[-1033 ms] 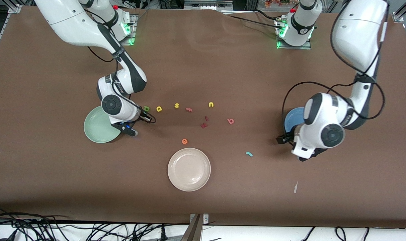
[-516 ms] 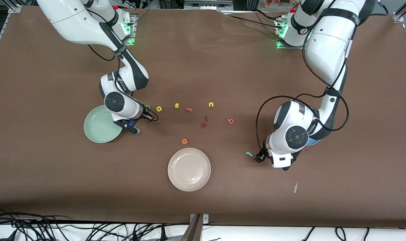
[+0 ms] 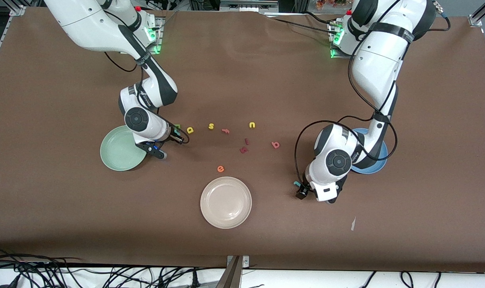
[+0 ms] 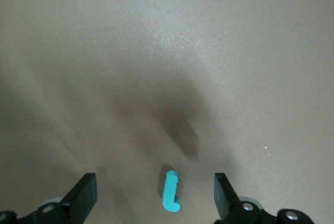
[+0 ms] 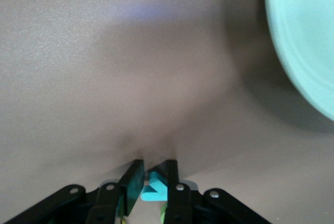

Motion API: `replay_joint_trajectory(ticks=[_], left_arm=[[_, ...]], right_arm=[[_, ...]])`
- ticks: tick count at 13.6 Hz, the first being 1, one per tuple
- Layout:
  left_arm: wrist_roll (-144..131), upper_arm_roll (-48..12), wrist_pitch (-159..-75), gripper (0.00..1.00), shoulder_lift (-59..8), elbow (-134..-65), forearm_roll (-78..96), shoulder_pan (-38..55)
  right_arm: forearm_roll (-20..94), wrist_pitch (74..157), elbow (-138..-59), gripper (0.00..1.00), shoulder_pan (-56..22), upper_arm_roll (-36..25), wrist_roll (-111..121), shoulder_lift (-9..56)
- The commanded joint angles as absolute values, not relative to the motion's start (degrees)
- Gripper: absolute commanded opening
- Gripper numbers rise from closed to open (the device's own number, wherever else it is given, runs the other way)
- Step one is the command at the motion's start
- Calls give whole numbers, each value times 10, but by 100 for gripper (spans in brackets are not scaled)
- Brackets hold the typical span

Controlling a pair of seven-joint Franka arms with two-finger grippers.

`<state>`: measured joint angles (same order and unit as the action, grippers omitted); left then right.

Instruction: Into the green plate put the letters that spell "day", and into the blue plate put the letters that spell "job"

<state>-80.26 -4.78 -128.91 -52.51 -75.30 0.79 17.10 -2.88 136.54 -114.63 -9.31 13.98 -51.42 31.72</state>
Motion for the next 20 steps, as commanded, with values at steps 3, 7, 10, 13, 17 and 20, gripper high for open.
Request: replay_joint_trajectory(ticks=[3, 7, 10, 13, 17, 20], left_arm=[[-833, -38, -1295, 94, -540, -732, 11, 187], [-846, -32, -1302, 91, -541, -732, 10, 196], [-872, -23, -1303, 85, -545, -732, 10, 207], [-897, -24, -1303, 62, -545, -733, 11, 207], [-897, -24, -1303, 14, -545, -733, 11, 207], [-895, -24, -1302, 0, -544, -733, 11, 205]], right_arm=[[-33, 1371, -1151, 0, -93, 147, -510, 316], [-33, 1357, -1143, 35, -93, 148, -517, 313], [-33, 1306, -1129, 64, -94, 148, -518, 292], [-31, 1273, -1118, 69, -94, 164, -536, 285], [-33, 1277, -1134, 68, -94, 173, -548, 285], [-33, 1286, -1141, 68, -94, 173, -548, 286]])
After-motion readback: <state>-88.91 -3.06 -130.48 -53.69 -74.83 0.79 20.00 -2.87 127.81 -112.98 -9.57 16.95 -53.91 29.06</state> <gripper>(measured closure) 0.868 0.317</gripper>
